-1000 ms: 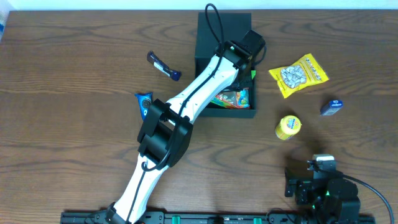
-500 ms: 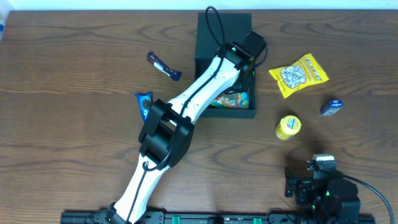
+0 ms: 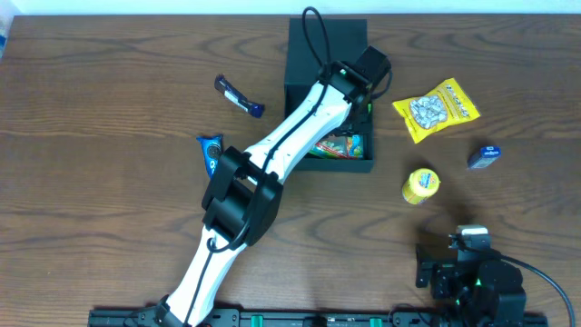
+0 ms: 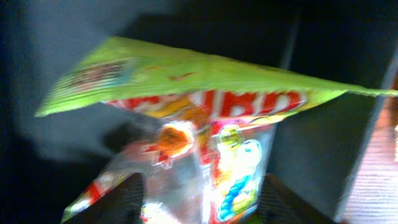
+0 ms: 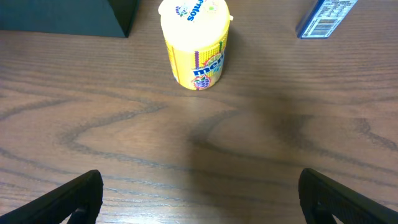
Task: Pack container
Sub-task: 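Carry the Haribo bag into the black box and release it, then move the left gripper back toward the blue Oreo pack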
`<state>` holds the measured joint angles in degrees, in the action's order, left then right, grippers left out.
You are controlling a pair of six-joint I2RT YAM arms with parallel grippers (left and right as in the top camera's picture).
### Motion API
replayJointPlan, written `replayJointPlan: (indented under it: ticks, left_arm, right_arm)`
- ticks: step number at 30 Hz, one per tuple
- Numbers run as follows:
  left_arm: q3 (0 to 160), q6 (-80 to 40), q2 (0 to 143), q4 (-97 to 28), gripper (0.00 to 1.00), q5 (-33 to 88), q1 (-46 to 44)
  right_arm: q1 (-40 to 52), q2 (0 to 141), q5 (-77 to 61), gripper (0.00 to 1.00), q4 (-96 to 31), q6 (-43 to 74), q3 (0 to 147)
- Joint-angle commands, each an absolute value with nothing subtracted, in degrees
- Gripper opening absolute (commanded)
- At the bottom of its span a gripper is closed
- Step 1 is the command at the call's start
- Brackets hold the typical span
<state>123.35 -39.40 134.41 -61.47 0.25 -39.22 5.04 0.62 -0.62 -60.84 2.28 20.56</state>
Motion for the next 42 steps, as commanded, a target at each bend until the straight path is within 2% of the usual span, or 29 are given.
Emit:
replayJointPlan:
  ticks: [1,4,7,10,12,13,18,26,30,35,42]
  left_arm:
    - [125.10,-38.68,128.33,-63.44,0.69,-5.82,-39.68]
    - [125.10,-38.68,124.51,-66.41,0.73,-9.10,-40.18]
    - [125.10,-38.70,120.68,-70.06,0.82,-11.27,-40.84]
    - [125.10,-38.79,117.27,-74.30,0.85,-13.72,-41.47]
    - [125.08,-39.33,114.80,-78.06,0.90,-16.08,-41.82]
    - [125.05,-40.23,113.82,-79.94,0.96,-17.50,-41.93]
    - [124.99,-45.93,109.14,-88.95,0.95,-23.20,-42.02]
    - [124.36,-45.91,104.25,-96.07,0.95,-24.23,-42.04]
    - [118.87,-45.74,99.04,-94.19,0.95,-24.60,-42.04]
    - [102.63,-42.13,87.74,-83.83,0.95,-24.51,-41.50]
    - [81.32,-40.16,76.23,-72.23,0.95,-21.89,-33.39]
  right_arm:
    - [4.56,0.34,-0.69,0.99,-61.30,1.63,20.40]
    - [4.56,0.34,-0.69,0.99,-61.30,1.63,20.40]
    - [4.56,0.34,-0.67,0.99,-61.32,1.63,20.40]
    - [4.56,0.34,-0.67,0.99,-61.30,1.63,20.40]
    - [4.56,0.34,-0.69,0.99,-61.32,1.63,20.40]
    - [4.56,0.34,-0.69,0.99,-61.30,1.63,20.40]
    - [4.56,0.34,-0.67,0.99,-61.30,1.63,20.40]
    - [4.56,0.34,-0.69,0.99,-61.30,1.63,20.40]
    - [4.56,0.34,-0.69,0.99,-61.30,1.63,20.40]
    - [4.56,0.32,-0.69,0.99,-61.30,1.63,20.40]
    - [4.56,0.34,-0.69,0.99,-61.30,1.63,20.40]
